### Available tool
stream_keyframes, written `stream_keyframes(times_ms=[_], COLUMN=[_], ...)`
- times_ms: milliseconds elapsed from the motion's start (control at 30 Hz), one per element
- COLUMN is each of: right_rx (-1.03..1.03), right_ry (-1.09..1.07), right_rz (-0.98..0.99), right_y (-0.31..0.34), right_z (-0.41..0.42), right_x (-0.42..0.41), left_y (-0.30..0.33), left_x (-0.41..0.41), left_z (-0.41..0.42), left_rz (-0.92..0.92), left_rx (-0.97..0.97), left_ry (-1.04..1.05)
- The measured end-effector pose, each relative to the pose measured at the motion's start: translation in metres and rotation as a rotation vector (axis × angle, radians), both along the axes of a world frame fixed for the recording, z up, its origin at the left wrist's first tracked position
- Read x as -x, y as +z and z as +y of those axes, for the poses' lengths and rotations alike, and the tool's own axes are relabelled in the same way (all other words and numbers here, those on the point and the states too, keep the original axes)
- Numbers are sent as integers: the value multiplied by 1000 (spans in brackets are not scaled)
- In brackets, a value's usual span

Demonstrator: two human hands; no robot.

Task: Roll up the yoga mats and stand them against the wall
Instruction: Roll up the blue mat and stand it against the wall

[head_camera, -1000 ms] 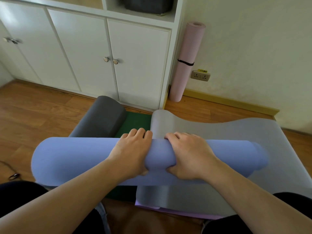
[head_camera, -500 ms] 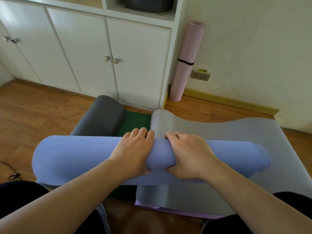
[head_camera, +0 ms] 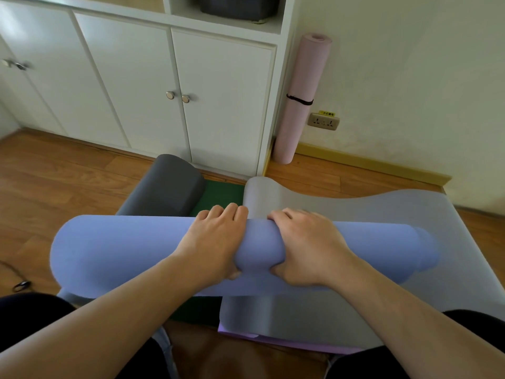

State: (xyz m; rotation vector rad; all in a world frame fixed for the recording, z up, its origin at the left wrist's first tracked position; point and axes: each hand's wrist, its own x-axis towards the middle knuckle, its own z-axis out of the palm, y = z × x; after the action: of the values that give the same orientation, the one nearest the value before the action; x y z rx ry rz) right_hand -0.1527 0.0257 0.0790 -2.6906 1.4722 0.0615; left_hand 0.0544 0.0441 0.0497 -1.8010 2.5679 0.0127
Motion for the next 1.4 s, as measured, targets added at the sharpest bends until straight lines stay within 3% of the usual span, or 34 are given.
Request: stream_keyframes(times_ms=[233,467,733,967,1267,1400], right_rx=[79,19,84,35,103,69], right_ry=[20,16,52,47,40,38], right_rz=[132,7,94,-29,76,8], right_y=[-2,-6,-12,-11,-13,-12], right_z=[3,0,0,-2,0,-4], right_x=[-2,-3,-5,-4,-5,-5], left_y=[10,-1,10,0,6,4], left_x=[-3,0,-2,0,-4,-3], left_z=[-3,3,-1,4,-4,1], left_rz=[138,-31,125,-24,158,51], left_rx=[-40,2,-59,-39,-56,-57], left_ry=[52,-5,52,-1,42,3])
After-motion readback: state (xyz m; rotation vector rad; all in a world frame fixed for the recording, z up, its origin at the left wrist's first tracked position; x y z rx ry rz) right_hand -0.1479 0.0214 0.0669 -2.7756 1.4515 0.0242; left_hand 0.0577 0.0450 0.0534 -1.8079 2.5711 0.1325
